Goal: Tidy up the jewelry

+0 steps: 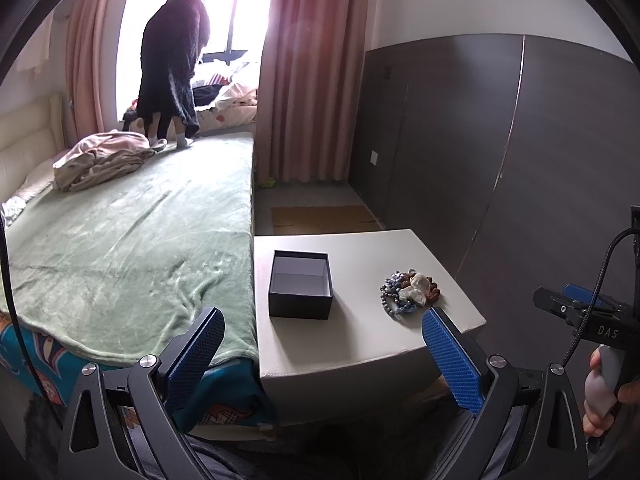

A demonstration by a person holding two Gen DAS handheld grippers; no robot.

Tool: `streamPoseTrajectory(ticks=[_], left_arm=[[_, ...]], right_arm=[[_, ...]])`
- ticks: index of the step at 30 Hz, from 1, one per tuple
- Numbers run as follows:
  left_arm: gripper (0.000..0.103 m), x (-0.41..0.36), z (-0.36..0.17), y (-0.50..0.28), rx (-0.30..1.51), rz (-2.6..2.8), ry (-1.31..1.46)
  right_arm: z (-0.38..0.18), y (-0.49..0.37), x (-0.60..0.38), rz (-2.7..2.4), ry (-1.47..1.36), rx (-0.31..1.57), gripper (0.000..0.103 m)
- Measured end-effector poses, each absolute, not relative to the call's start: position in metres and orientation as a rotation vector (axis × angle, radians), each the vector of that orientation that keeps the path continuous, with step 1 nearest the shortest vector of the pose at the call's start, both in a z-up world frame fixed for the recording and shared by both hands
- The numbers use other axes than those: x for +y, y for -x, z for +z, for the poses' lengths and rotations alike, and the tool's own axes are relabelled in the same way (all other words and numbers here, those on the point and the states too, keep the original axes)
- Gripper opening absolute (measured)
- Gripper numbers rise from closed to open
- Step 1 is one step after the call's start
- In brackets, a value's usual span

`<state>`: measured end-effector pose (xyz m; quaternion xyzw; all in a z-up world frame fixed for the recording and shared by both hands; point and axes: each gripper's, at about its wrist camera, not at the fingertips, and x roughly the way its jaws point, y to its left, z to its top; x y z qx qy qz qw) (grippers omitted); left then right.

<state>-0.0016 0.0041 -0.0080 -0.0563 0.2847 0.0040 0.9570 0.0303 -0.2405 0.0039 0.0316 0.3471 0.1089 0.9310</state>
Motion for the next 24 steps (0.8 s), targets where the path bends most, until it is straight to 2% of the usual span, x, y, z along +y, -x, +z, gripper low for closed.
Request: streamPoseTrajectory(ticks=[24], left_arm=[[0.099, 0.014, -0.006, 0.006, 0.579, 0.013, 0.140]], right_arm=[[0.008, -0.031, -0.239, 0.227, -0.060, 0.717, 0.103]])
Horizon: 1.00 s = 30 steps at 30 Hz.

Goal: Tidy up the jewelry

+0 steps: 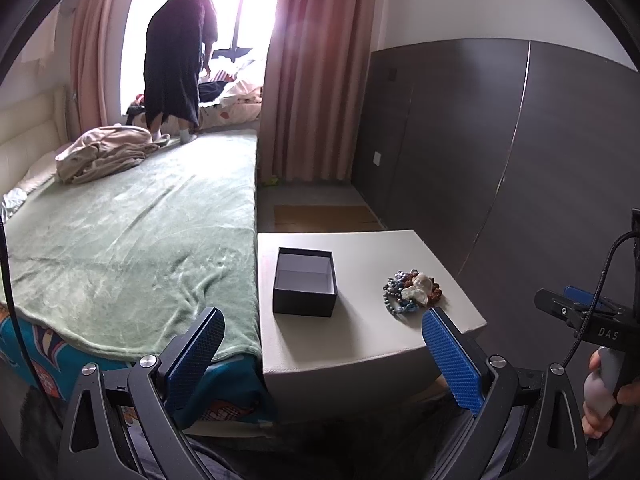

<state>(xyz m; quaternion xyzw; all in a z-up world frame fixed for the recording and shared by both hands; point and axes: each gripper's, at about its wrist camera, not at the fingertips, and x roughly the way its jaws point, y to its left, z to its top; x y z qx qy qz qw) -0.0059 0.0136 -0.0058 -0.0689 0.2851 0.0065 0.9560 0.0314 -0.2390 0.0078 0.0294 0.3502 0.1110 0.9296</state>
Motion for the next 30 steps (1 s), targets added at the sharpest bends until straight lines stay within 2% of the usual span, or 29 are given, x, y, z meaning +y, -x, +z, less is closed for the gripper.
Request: streamPoseTrajectory(ticks=[20, 30], left_arm=[[0.099, 0.010, -0.006, 0.003, 0.584, 0.010, 0.131], [0.099, 0.002, -0.013, -0.025, 0.637, -0.012, 0.116]], right_arm=[[0.007, -0.031, -0.241, 0.231, -0.066, 0.716, 0.103], [-0.003, -0.053, -0.246, 0.234, -0.092, 0.765, 0.103]])
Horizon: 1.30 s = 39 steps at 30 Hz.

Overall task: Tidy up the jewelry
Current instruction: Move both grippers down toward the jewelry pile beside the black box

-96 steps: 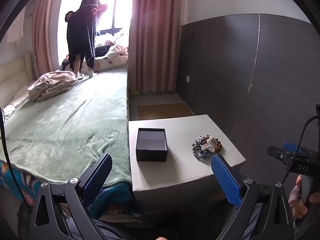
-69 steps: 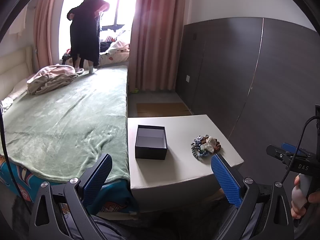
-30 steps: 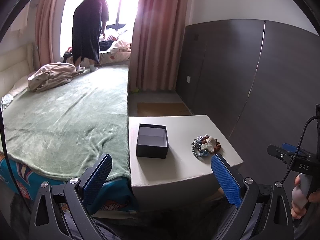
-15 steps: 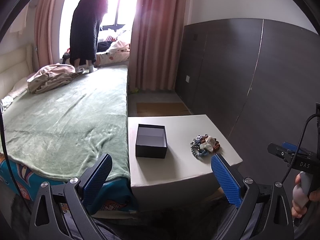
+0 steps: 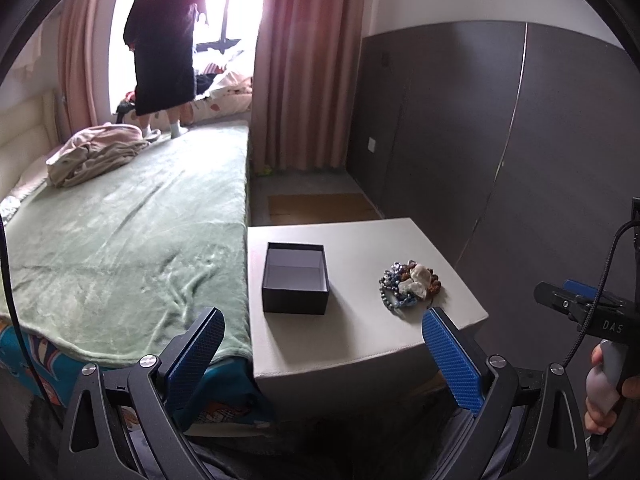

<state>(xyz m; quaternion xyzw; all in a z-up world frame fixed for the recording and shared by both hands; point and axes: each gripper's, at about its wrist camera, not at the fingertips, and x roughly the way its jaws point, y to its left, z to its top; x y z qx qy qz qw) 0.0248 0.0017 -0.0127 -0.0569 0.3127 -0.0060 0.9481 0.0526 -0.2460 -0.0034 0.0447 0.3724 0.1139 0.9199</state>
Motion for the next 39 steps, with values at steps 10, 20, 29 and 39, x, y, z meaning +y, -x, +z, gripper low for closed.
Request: streamPoseTrajectory(ticks=[10, 20, 29, 39], left_arm=[[0.099, -0.004, -0.032, -0.087, 0.775, -0.053, 0.147], [0.077, -0.023, -0.053, -0.156, 0.921, -0.142, 0.183], [0.065, -0.053, -0.074, -0.214, 1.040, -0.237, 0.215], [0.059, -0.084, -0.111, -0.267, 1.198, -0.293, 0.248]], right_arm=[[-0.028, -0.110, -0.271, 0.173, -0.185, 0.913, 0.103], [-0.060, -0.163, -0.299, 0.153, -0.308, 1.045, 0.091], [-0.083, -0.198, -0.321, 0.128, -0.389, 1.132, 0.082], [-0.101, -0.226, -0.329, 0.101, -0.435, 1.196, 0.082]])
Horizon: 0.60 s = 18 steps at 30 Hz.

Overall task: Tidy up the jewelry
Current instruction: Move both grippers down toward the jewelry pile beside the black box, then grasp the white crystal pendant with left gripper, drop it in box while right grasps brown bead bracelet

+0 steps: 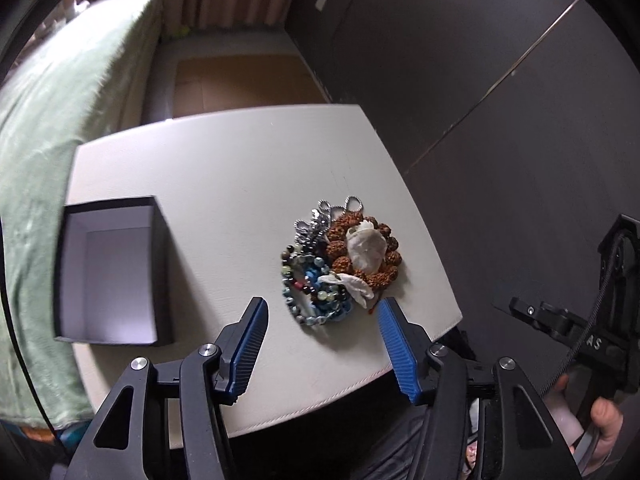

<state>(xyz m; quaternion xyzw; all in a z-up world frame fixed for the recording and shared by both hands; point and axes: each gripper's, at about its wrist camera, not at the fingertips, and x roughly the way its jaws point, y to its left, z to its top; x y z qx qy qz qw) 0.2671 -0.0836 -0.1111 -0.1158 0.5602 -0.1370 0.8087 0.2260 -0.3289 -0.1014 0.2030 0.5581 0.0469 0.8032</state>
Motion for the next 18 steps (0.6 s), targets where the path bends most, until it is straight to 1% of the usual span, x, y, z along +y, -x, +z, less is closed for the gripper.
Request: streamPoseTrajectory(ticks=[9, 15, 17, 18], left_arm=[[0.057, -0.104, -0.152, -0.300, 1.332, -0.312, 0.274], [0.057, -0.113, -0.171, -0.313, 1.363, -0.303, 0.284], [0.051, -0.117, -0.177, -0.316, 1.374, -0.300, 0.284], [0.045, -0.118, -0.180, -0.318, 1.384, -0.300, 0.284]], right_arm=[[-0.108, -0.234, -0.337, 0.065, -0.451, 1.222, 0.082], [-0.113, -0.237, -0.342, 0.055, -0.464, 1.235, 0.082], [-0.112, -0.238, -0.341, 0.053, -0.461, 1.237, 0.082], [-0.112, -0.238, -0.341, 0.053, -0.461, 1.238, 0.082]])
